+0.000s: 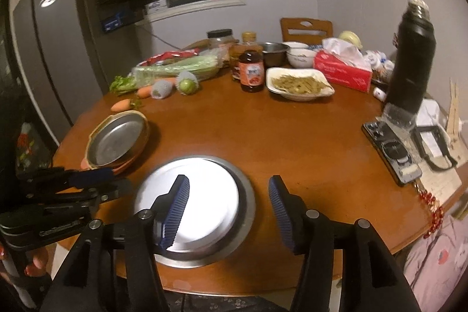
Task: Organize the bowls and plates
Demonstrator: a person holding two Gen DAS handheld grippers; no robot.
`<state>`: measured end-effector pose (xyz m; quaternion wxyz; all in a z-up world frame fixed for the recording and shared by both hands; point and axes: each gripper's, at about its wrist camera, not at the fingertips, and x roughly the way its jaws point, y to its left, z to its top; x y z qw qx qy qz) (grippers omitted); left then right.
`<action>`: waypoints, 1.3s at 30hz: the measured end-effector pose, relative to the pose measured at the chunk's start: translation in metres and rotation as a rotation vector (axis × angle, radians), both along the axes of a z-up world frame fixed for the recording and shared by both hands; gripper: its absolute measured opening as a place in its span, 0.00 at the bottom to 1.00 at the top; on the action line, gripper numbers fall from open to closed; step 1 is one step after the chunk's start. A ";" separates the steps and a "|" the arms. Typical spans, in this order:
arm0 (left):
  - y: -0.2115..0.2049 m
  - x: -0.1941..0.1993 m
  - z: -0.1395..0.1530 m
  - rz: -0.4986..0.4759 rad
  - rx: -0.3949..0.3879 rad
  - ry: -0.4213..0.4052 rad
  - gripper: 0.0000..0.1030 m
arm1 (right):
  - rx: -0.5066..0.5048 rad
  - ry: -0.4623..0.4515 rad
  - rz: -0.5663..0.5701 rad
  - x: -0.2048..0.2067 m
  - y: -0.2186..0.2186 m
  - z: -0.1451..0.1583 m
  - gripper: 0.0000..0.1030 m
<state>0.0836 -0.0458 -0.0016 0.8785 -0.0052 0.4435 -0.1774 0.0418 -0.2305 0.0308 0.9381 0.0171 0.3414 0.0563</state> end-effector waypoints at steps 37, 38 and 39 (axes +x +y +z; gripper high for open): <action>-0.031 0.031 -0.051 0.059 0.090 0.047 0.60 | 0.130 0.167 0.002 0.032 -0.008 -0.062 0.64; -0.031 0.031 -0.051 0.062 0.078 0.045 0.60 | 0.131 0.170 0.007 0.033 -0.008 -0.063 0.64; -0.030 0.032 -0.052 0.062 0.066 0.051 0.60 | 0.130 0.173 0.006 0.034 -0.008 -0.064 0.64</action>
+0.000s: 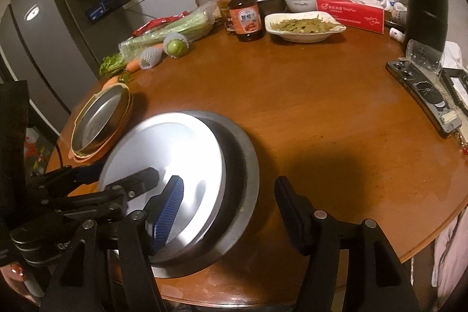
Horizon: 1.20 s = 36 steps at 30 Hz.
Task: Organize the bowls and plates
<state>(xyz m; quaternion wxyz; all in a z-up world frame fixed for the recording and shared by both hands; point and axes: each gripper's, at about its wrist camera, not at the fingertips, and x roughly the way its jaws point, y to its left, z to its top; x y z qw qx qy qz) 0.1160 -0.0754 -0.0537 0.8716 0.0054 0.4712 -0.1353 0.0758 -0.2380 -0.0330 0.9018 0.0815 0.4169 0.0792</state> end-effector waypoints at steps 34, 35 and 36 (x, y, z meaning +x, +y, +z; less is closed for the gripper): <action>0.065 -0.006 0.047 0.065 -0.126 -0.034 0.40 | -0.020 -0.126 0.124 0.003 0.059 0.044 0.51; 0.072 -0.006 0.050 0.075 -0.125 -0.041 0.40 | -0.022 -0.133 0.135 0.004 0.064 0.046 0.51; 0.079 -0.006 0.053 0.088 -0.129 -0.047 0.40 | -0.025 -0.142 0.152 0.006 0.073 0.050 0.51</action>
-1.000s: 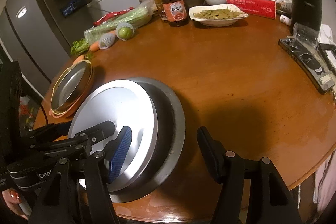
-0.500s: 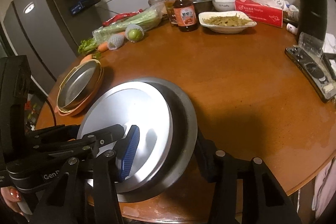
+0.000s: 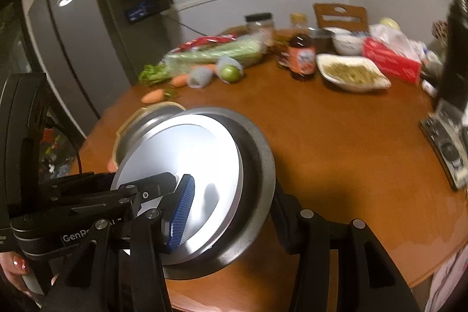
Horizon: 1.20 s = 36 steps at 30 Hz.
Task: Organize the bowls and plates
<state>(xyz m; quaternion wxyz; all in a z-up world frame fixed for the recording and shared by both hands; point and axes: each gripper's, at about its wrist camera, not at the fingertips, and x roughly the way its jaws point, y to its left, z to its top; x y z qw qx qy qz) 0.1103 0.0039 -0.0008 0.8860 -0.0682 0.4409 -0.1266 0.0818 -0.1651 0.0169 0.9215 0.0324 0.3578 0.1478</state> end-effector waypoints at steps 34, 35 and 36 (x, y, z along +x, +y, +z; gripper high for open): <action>0.096 0.062 -0.001 0.159 0.047 -0.020 0.40 | -0.054 -0.015 0.191 0.098 0.116 -0.003 0.51; 0.097 0.063 -0.004 0.157 0.045 -0.014 0.40 | -0.055 -0.006 0.191 0.100 0.116 -0.006 0.51; 0.098 0.063 -0.007 0.155 0.042 -0.010 0.40 | -0.057 0.004 0.189 0.101 0.117 -0.010 0.51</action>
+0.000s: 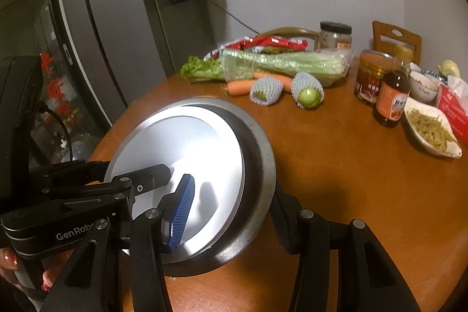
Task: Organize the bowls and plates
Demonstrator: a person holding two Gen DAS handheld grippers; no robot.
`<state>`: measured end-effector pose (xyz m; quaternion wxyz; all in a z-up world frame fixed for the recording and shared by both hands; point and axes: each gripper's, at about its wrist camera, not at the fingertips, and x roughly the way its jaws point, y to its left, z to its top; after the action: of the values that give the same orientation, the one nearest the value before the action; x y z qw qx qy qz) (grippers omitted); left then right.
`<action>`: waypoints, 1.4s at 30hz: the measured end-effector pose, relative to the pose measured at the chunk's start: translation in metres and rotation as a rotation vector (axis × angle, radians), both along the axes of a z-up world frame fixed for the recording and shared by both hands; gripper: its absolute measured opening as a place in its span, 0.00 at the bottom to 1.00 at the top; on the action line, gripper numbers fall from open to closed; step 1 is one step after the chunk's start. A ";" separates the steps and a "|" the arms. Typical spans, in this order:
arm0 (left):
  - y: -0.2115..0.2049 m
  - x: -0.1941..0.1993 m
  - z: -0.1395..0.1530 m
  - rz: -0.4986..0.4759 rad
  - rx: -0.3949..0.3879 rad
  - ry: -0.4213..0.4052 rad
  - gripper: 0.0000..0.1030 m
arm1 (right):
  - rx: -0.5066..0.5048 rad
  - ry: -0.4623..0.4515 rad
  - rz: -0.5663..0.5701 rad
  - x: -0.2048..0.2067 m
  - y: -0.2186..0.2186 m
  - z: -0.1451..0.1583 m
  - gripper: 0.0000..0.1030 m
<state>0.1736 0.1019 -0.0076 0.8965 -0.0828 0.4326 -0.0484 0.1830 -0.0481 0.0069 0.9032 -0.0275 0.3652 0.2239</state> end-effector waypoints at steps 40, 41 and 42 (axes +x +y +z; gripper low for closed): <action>0.006 0.001 -0.020 0.009 0.022 -0.027 0.41 | -0.046 -0.027 -0.011 -0.002 0.011 -0.019 0.51; 0.005 0.001 -0.020 0.008 0.025 -0.026 0.41 | -0.047 -0.029 -0.013 -0.002 0.011 -0.019 0.51; 0.005 0.001 -0.020 0.008 0.026 -0.023 0.41 | -0.048 -0.031 -0.015 -0.003 0.011 -0.019 0.51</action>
<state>0.1747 0.1073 -0.0272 0.9026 -0.0722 0.4224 -0.0400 0.1803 -0.0366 -0.0116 0.9094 -0.0500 0.3567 0.2079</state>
